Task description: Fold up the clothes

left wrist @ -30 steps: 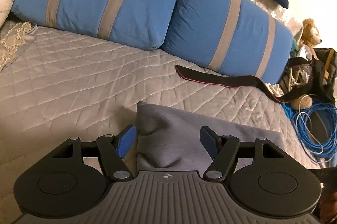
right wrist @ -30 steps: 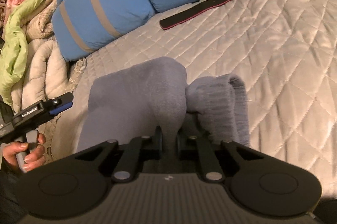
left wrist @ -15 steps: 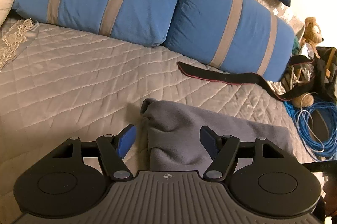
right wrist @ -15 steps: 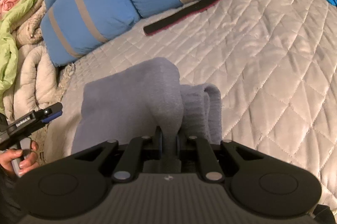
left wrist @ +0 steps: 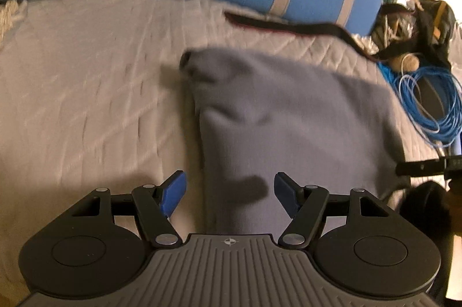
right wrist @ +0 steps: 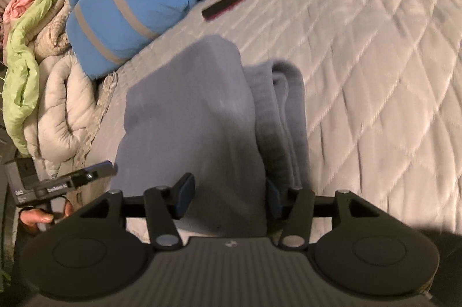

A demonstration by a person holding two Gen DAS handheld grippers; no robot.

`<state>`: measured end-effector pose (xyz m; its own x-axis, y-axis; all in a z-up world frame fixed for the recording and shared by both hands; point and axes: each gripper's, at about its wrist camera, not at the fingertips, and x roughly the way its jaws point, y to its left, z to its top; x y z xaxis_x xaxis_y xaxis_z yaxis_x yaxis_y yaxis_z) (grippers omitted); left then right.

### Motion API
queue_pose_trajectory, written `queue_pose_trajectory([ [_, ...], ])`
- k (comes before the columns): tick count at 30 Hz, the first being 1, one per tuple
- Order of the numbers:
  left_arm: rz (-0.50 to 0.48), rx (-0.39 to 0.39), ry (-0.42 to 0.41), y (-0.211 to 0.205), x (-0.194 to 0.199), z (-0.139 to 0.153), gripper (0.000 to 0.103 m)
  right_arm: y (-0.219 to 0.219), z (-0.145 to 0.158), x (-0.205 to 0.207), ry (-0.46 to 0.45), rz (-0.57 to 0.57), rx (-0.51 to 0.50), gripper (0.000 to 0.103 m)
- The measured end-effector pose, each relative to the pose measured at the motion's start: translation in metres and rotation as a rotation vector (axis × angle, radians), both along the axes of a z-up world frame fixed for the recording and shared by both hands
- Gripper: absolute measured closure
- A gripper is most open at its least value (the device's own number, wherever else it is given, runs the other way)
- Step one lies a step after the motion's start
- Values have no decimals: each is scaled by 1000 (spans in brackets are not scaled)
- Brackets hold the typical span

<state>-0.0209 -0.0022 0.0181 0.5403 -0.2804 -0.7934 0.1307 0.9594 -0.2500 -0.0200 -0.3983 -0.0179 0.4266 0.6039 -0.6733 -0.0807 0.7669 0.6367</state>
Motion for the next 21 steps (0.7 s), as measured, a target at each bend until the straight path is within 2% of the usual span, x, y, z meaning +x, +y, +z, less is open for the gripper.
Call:
queue_pose_trajectory([
  [3, -9, -13, 38, 1, 1, -6, 38, 3, -4, -2, 35, 33, -9, 45],
  [4, -11, -17, 50, 1, 2, -8, 45, 5, -4, -2, 43, 41, -16, 65],
  [5, -14, -21, 62, 1, 2, -10, 52, 6, -4, -3, 47, 45, -25, 72],
  [6, -20, -48, 86, 2, 4, -12, 66, 6, -5, -4, 51, 49, -31, 82],
  [7, -24, -58, 96, 3, 5, -12, 74, 5, -5, -5, 58, 51, -26, 86],
  [10, -42, -71, 111, 5, 6, -10, 82, -2, -2, -4, 64, 48, 4, 90],
  [14, -27, -130, 145, 15, 9, -12, 85, -9, 4, -5, 54, 56, 20, 91],
  [17, -33, -131, 157, 17, 11, -13, 83, -9, 1, -3, 61, 64, 7, 91],
  [18, -33, -127, 161, 17, 12, -12, 80, -8, 0, -2, 62, 73, -4, 87],
  [19, -32, -128, 167, 18, 13, -12, 75, -7, -1, -2, 54, 78, -10, 72],
  [20, -25, -130, 172, 20, 14, -11, 72, -8, 0, -3, 39, 80, -11, 67],
  [21, -14, -137, 165, 22, 15, -9, 68, -9, 1, -3, 21, 79, -8, 57],
])
